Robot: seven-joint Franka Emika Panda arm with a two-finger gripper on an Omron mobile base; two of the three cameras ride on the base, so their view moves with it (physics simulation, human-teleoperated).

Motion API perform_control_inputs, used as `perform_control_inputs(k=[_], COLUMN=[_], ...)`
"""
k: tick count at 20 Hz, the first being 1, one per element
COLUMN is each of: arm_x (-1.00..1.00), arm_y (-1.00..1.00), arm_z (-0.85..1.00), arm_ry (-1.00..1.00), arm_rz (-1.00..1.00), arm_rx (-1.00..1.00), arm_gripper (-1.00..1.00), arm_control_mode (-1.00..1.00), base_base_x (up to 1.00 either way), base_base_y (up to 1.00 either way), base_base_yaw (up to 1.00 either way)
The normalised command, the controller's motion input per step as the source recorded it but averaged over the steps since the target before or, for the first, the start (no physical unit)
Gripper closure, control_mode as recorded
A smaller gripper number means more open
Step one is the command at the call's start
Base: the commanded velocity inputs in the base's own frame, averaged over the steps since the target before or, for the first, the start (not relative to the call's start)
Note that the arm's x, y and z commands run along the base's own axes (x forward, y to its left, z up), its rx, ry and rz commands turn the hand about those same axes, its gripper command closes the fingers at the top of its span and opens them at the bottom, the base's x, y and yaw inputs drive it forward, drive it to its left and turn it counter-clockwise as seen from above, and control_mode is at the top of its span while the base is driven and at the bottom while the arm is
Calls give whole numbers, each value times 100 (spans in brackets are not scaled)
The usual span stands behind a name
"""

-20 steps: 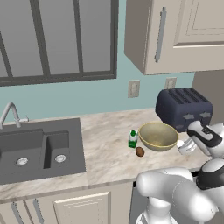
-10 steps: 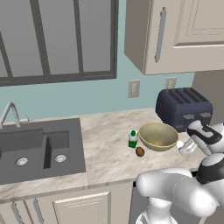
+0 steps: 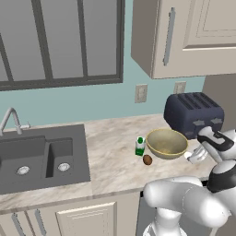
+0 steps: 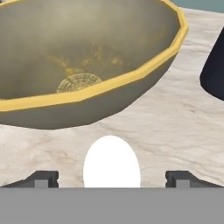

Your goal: Gather the eggs and milk located in the vicinity of the sink area and place them right next to the bowl.

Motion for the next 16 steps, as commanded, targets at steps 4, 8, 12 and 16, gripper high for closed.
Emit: perform_control_inputs(k=[4, 8, 12, 16], arm_x=[0, -26, -36, -66], arm_y=[0, -1, -13, -1], arm_z=[0, 39, 59, 44], arm_ry=[0, 0, 3, 2], arm_rz=[1, 0, 0, 0], arm_rx=[0, 0, 0, 0], arm_gripper=[-100, -100, -100, -100], arm_control_mode=[-100, -100, -100, -100], base_base_x=[0, 0, 0, 0], base_base_y=[0, 0, 0, 0], base_base_yaw=[0, 0, 0, 0])
